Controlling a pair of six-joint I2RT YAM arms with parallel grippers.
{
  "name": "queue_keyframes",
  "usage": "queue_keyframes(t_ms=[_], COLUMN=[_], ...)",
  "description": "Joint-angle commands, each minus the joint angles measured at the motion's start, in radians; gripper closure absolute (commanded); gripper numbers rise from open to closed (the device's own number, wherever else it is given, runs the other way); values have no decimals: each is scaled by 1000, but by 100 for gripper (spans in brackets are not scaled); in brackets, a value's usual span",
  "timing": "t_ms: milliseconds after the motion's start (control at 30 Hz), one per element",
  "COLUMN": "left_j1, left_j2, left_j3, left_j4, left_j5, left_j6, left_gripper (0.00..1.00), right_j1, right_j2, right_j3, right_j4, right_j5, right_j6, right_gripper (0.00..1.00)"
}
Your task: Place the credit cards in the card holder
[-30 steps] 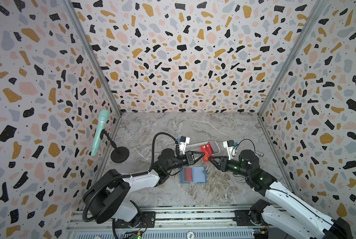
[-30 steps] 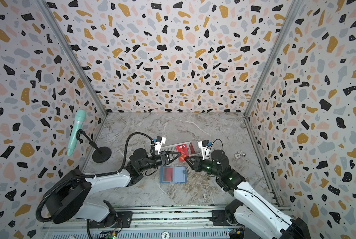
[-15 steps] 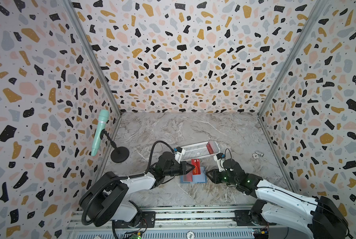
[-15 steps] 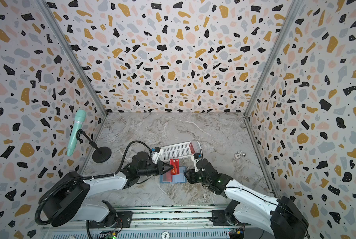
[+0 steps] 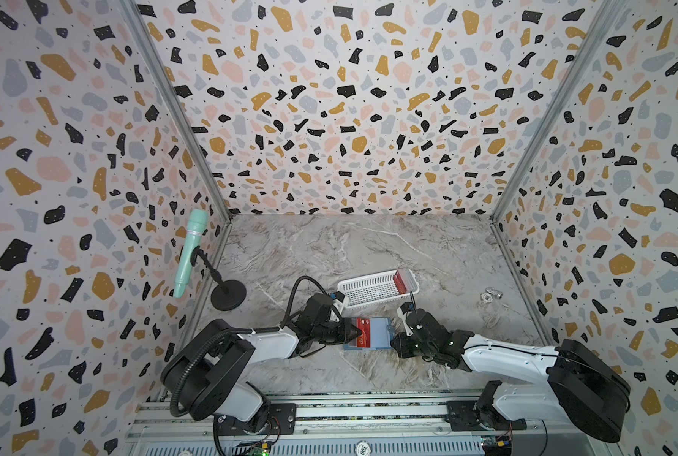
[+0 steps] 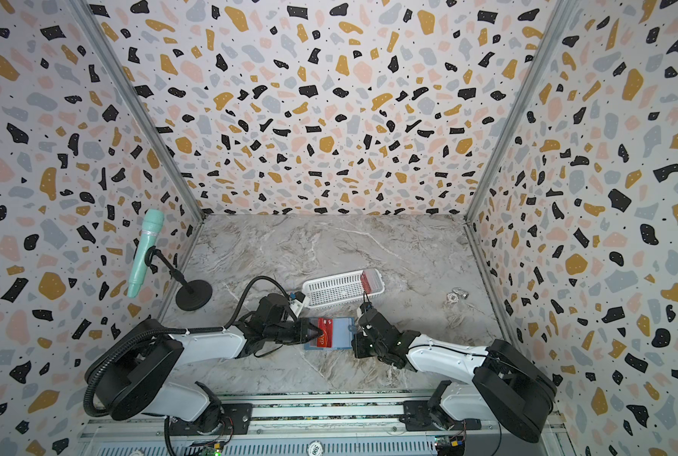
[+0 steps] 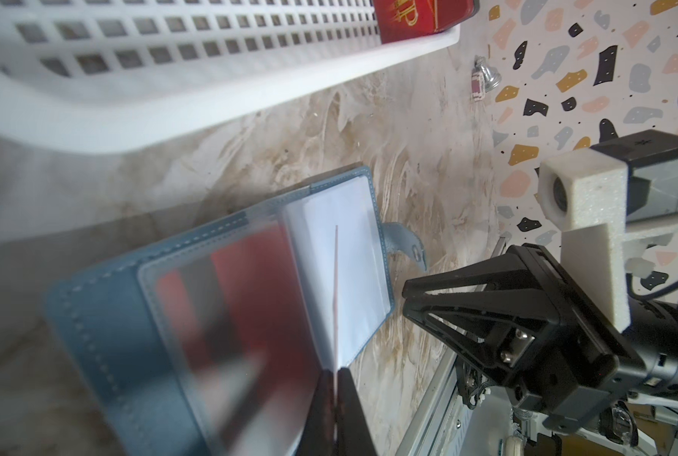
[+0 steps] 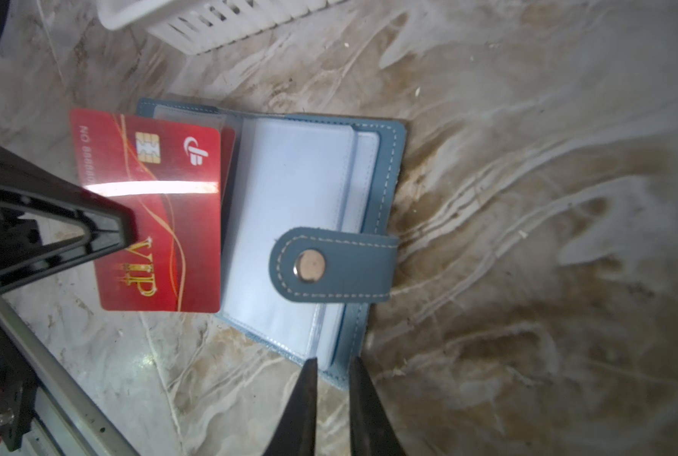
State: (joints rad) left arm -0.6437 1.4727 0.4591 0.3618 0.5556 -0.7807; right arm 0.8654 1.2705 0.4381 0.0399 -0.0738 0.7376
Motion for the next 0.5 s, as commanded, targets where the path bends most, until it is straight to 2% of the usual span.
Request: queue_keyframes(t_ms=[0, 467], left_j1=[10, 48], left_j2=[12, 78], left_j3=[33, 49], left_j4=[-14, 11], left_j5=[1, 36], left_j6=[27, -18], left_gripper=[100, 100], right_j1=[6, 19], right_j2=[13, 75], right_j3=[7, 9], right_j4=[12, 9], right_j5=[33, 71], right_j6=[0, -1], right_gripper=[83, 88])
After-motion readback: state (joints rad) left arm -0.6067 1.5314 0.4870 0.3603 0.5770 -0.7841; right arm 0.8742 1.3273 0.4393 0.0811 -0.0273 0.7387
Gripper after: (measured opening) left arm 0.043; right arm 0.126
